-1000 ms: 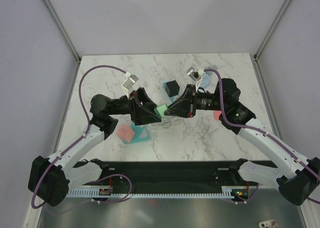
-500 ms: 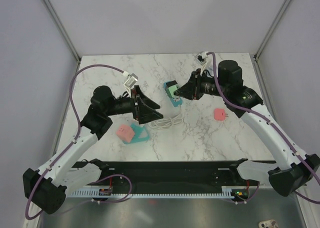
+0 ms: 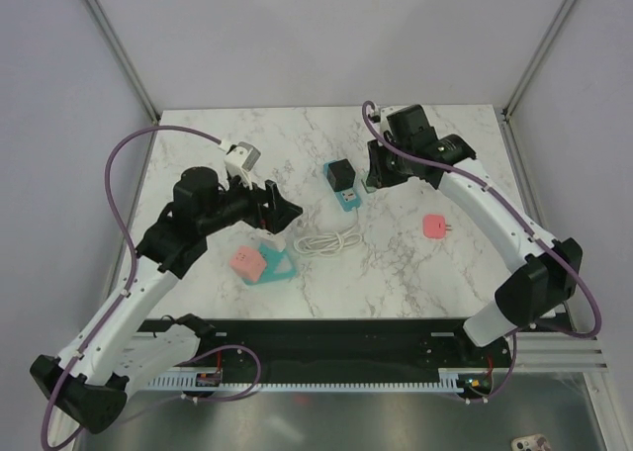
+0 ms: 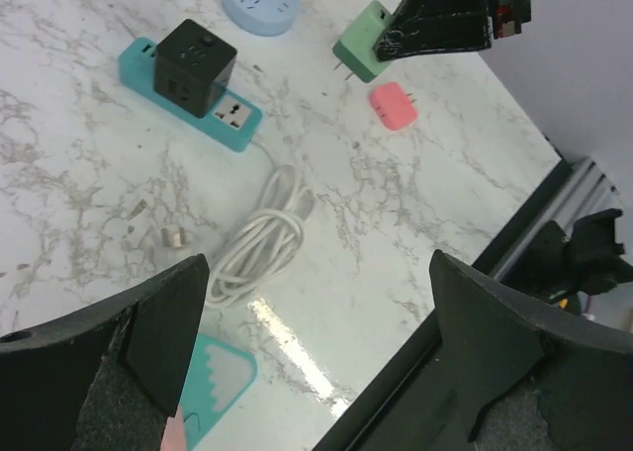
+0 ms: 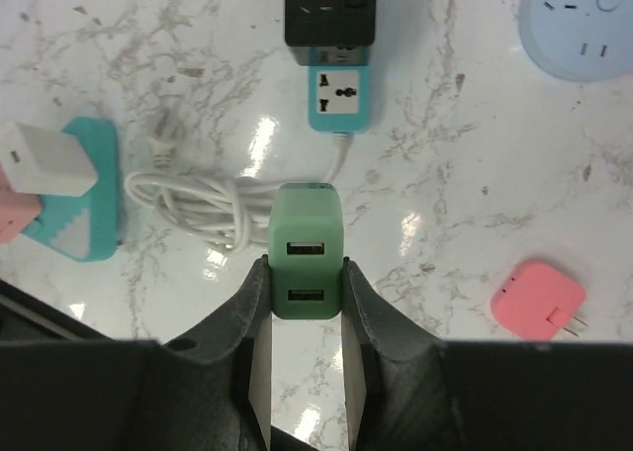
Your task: Insert the plug
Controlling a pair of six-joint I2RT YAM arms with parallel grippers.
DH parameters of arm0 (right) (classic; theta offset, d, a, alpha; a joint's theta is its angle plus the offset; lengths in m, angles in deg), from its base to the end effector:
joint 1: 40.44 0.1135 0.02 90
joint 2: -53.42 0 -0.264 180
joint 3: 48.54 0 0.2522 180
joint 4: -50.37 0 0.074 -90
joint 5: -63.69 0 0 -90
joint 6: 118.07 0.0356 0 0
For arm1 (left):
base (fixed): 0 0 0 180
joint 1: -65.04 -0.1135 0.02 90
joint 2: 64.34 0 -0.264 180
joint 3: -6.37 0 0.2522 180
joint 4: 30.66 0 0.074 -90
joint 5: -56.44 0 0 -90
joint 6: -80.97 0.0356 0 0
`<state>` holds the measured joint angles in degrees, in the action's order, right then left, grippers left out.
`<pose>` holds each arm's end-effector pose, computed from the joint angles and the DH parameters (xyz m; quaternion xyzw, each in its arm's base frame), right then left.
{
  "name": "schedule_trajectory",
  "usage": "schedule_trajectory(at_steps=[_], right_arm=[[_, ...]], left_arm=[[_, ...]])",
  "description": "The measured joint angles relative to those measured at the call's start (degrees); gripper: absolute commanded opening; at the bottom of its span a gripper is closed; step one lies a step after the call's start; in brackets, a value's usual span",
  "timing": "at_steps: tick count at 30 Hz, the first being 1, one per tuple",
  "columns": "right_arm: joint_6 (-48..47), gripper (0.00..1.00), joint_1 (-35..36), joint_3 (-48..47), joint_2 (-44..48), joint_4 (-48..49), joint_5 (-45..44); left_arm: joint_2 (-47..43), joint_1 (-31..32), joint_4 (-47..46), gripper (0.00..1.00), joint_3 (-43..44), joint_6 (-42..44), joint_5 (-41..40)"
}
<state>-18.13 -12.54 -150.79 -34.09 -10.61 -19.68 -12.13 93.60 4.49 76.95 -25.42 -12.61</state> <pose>0.2880 0.1571 0.3624 -0.1659 0.9117 0.1714 0.3345 0.1698 -0.1069 0.3706 0.1915 0.7734 -0.3590 0.4861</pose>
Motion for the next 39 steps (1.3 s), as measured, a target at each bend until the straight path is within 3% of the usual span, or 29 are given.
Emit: schedule_trajectory(at_steps=[12,39], right_arm=[[-2.1,0.00,0.4,-2.5,-13.0,0.4,-3.9],[-3.8,0.00,3.0,-7.6,-26.9,8.8,-5.5]], left_arm=[[-0.4,0.0,3.0,0.99,-6.3,3.9,-10.4],[-1.3,0.0,2.9,0.99,-6.4,4.1,-11.9]])
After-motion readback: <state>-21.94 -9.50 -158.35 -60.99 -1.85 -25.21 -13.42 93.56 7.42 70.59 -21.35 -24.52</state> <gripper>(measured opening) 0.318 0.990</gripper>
